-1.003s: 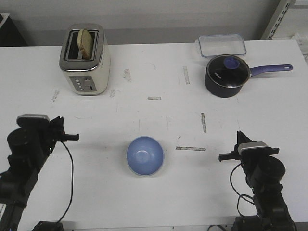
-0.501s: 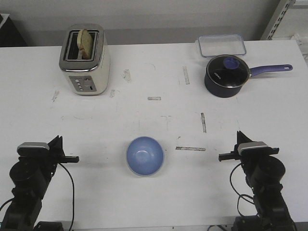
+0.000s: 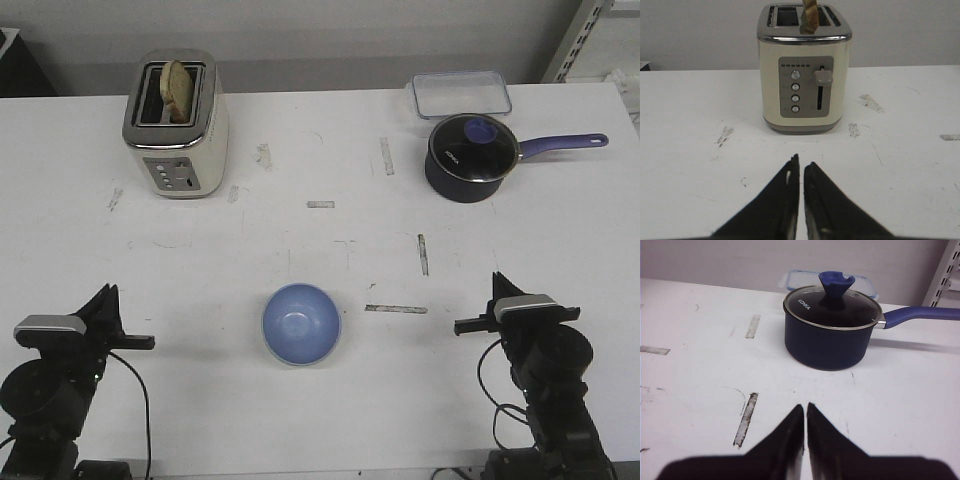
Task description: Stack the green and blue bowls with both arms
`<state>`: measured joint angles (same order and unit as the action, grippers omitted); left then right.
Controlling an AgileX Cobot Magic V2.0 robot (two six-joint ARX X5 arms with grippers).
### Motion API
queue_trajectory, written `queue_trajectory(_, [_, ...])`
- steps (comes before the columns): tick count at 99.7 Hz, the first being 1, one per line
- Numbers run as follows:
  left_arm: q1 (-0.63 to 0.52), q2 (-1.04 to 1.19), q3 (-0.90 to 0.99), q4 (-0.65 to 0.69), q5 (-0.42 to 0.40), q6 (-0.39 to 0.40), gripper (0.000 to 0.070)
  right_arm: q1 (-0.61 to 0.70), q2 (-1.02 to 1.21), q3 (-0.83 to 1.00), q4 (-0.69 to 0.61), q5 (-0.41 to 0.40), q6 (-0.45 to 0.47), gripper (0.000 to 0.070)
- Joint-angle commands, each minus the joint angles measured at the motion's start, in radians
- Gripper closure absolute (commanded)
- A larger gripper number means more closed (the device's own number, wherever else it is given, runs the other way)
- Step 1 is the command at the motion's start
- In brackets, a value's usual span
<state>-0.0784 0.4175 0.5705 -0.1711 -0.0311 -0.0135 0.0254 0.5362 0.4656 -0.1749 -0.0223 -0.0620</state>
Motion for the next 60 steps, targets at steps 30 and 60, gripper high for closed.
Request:
queue_trajectory(30, [0.024,-0.245,-0.222,0.17,-0.002,0.002,0.0698,0.001,0.001,0.005,0.011,0.004,0.013,0.0699])
queue_trajectory(60, [0.034,-0.415,-0.517,0.232,0.013,0.002,0.0698,0.001,0.001,0.005,0.014,0.004,0.013,0.0699])
